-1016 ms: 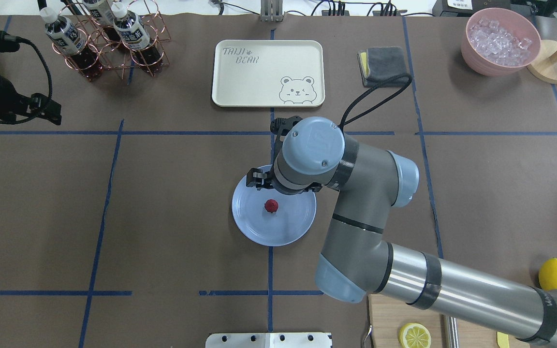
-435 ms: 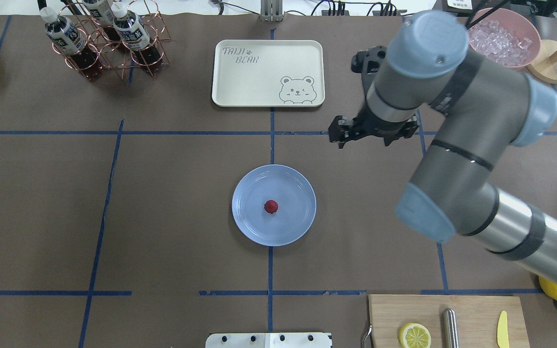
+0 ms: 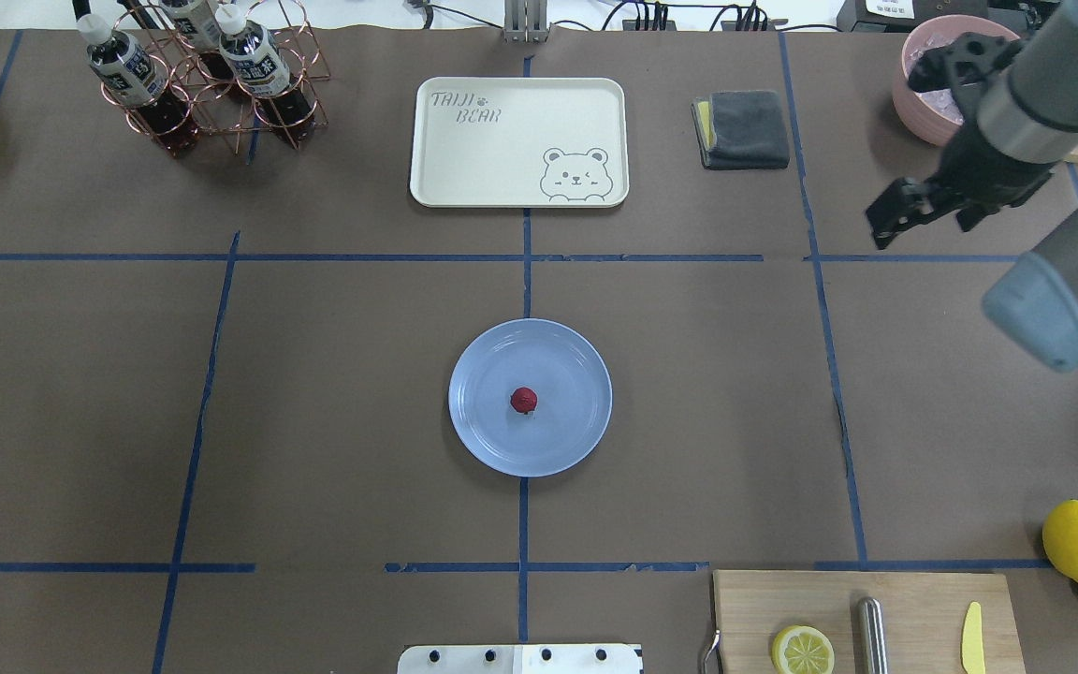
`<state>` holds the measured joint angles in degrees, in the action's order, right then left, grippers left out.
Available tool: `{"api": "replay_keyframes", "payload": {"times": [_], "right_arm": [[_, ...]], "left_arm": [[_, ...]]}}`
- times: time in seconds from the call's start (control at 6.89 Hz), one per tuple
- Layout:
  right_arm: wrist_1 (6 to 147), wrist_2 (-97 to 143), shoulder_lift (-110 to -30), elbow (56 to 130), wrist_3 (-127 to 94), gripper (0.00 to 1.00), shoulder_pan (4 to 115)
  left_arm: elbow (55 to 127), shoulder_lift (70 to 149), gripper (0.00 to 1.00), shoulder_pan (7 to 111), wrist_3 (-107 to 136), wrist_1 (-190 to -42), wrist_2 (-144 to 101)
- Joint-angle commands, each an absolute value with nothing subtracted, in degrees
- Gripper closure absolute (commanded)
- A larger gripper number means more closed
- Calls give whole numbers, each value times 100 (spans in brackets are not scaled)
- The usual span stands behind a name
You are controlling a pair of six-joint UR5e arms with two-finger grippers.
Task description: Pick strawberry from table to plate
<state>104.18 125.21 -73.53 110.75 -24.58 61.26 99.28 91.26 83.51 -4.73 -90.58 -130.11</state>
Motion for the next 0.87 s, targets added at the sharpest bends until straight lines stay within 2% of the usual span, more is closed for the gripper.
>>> {"api": "replay_keyframes", "payload": {"times": [0.0, 0.15, 0.44, 0.73], "right_arm": [[10415, 13504, -8057, 10419, -231, 0, 7483], [10415, 13552, -8129, 9980, 363, 0, 7862], [9882, 14147, -8191, 8795, 1027, 0, 8627], [9485, 14160, -8365, 8570, 1028, 0, 8684]], "left_arm": [[9511, 9088, 0, 8753, -1071, -9044, -13104], [9266, 9079, 0, 8858, -1081, -9053, -13157], [9255, 8957, 0, 8886, -1046, -9061, -13482], [9255, 8947, 0, 8886, -1002, -9053, -13465]]}}
